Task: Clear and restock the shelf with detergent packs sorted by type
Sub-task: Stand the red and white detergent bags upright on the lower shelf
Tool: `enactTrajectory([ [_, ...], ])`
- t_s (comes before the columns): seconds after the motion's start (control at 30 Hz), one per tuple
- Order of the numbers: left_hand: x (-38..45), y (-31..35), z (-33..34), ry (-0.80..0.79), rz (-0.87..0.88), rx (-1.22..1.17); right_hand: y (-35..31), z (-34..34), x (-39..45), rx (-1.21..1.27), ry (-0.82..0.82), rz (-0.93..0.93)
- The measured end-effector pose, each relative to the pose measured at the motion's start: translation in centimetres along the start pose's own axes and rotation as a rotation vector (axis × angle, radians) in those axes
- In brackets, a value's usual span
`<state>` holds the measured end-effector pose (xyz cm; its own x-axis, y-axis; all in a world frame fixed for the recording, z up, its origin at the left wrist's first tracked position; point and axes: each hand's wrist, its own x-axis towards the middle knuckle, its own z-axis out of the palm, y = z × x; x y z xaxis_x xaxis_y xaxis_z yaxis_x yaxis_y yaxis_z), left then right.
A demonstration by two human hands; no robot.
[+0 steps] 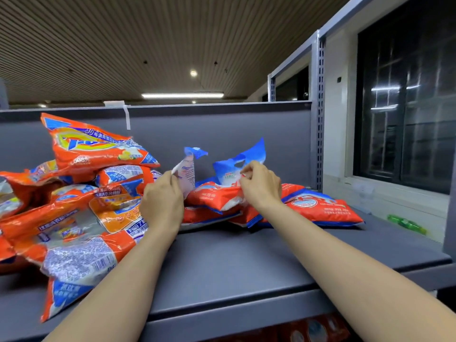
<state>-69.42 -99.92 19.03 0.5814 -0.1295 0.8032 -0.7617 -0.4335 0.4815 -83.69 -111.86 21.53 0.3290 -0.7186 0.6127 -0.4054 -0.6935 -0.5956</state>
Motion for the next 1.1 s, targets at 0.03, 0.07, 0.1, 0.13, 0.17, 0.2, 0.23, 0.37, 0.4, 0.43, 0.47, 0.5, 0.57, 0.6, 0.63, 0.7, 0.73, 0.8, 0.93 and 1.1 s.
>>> enactTrajectory([
  [0.03, 0.1, 0.2, -0.1, 0.026, 0.037, -0.002, -0.4, -0.4, -0.3, 0.049, 0.053, -0.058],
  [0.07, 0.1, 0.4, -0.1, 0.047, 0.068, -0.022, -0.8, -1.0, -0.7, 0.121, 0.122, -0.104],
  [0.1, 0.1, 0.7, -0.3, 0.064, 0.088, -0.066, -1.1, -1.9, -1.0, 0.2, 0.194, -0.137],
  [0.13, 0.0, 1.0, -0.5, 0.084, 0.094, -0.123, -1.3, -2.9, -1.1, 0.261, 0.265, -0.17],
  [0.17, -0.1, 1.3, -0.8, 0.11, 0.096, -0.172, -1.3, -3.9, -1.3, 0.298, 0.332, -0.206],
  [0.2, -0.1, 1.7, -1.1, 0.146, 0.102, -0.207, -1.1, -5.0, -1.3, 0.317, 0.396, -0.244],
  [0.23, -0.1, 2.2, -1.5, 0.182, 0.118, -0.225, -0.9, -6.0, -1.3, 0.321, 0.457, -0.285],
  [0.37, -1.4, 6.0, -2.6, 0.233, 0.261, -0.188, 0.4, -8.4, -2.3, 0.281, 0.553, -0.443],
  [0.4, -2.1, 7.1, -2.8, 0.207, 0.317, -0.147, 0.9, -8.6, -2.8, 0.257, 0.535, -0.481],
  [0.43, -2.9, 8.3, -2.9, 0.133, 0.371, -0.095, 1.3, -8.7, -3.2, 0.237, 0.503, -0.501],
  [0.47, -3.6, 9.2, -2.9, 0.015, 0.406, -0.033, 1.9, -8.9, -3.4, 0.227, 0.463, -0.497],
  [0.5, -4.2, 9.8, -2.6, -0.115, 0.438, 0.029, 2.4, -9.2, -3.5, 0.233, 0.415, -0.47],
  [0.57, -4.9, 10.2, -2.4, -0.356, 0.503, 0.018, 3.5, -9.8, -3.4, 0.331, 0.329, -0.332],
  [0.6, -5.0, 10.2, -2.4, -0.475, 0.489, -0.076, 4.2, -9.9, -3.1, 0.409, 0.308, -0.231],
  [0.63, -5.1, 10.2, -2.7, -0.571, 0.436, -0.222, 5.0, -10.0, -2.7, 0.487, 0.306, -0.123],
  [0.7, -4.6, 9.6, -2.2, -0.583, 0.315, -0.451, 6.6, -10.0, -2.1, 0.602, 0.339, 0.055],
  [0.73, -4.0, 9.1, -1.8, -0.522, 0.27, -0.461, 7.3, -9.9, -1.8, 0.619, 0.355, 0.112],
  [0.8, -3.0, 8.1, -1.0, -0.476, 0.186, -0.31, 8.3, -9.9, -1.6, 0.611, 0.38, 0.188],
  [0.93, -1.6, 7.2, 1.2, -0.639, 0.082, 0.08, 9.4, -11.2, -1.1, 0.563, 0.468, 0.259],
  [1.1, -1.0, 7.0, 2.2, -0.622, 0.096, 0.314, 11.5, -11.2, -0.6, 0.674, 0.302, 0.582],
])
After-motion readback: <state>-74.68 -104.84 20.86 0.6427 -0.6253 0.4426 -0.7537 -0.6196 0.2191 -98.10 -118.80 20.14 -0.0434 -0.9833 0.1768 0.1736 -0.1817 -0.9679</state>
